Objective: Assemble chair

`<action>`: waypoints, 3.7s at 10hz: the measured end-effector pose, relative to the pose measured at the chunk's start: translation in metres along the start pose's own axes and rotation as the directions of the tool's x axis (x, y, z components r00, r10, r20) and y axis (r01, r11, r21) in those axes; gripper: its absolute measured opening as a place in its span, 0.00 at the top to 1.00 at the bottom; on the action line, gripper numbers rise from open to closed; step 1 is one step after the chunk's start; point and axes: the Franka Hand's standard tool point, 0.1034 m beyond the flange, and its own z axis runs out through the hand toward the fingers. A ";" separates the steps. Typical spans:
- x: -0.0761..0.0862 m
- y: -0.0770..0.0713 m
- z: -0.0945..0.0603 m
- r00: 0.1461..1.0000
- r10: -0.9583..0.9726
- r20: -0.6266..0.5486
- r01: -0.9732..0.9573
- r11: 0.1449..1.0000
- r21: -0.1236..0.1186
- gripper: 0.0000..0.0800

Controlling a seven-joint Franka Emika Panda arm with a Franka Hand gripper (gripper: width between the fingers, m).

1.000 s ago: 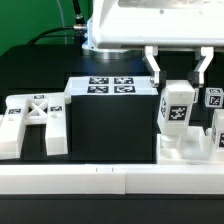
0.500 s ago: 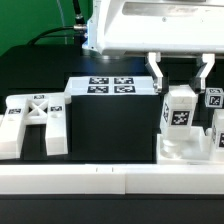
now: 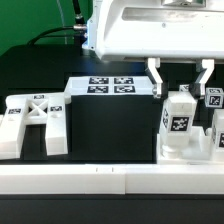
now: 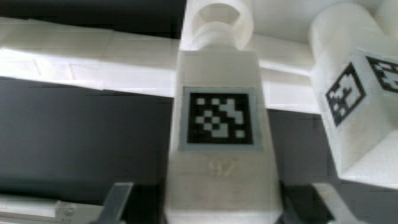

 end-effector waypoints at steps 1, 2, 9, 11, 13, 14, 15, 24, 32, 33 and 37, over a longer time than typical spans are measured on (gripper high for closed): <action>0.001 -0.001 0.001 1.000 -0.001 -0.002 0.001 1.000 0.000 0.64; 0.001 -0.001 0.001 1.000 -0.002 -0.008 0.002 1.000 0.000 0.64; 0.004 -0.001 -0.008 1.000 -0.001 -0.021 0.001 1.000 0.002 0.64; -0.001 -0.002 -0.006 1.000 -0.002 -0.016 0.002 1.000 0.002 0.64; -0.006 -0.002 -0.002 1.000 -0.004 -0.007 0.004 1.000 0.000 0.64; -0.008 -0.002 -0.001 1.000 -0.004 -0.004 0.004 1.000 0.000 0.64; -0.008 -0.002 0.000 1.000 -0.005 -0.003 0.005 1.000 -0.001 0.64; -0.016 -0.003 0.012 0.999 -0.023 -0.026 0.023 1.000 -0.011 0.64; -0.010 0.000 0.006 1.000 -0.021 -0.018 0.021 1.000 -0.009 0.19; -0.005 0.000 0.000 1.000 -0.017 -0.015 0.017 1.000 -0.005 0.19; -0.002 0.003 -0.009 1.000 -0.016 0.024 0.016 1.000 0.005 0.19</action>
Offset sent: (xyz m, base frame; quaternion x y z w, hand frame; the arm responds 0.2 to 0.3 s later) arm -0.0048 0.0008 -0.0073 -0.0049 0.0055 -0.0013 1.0000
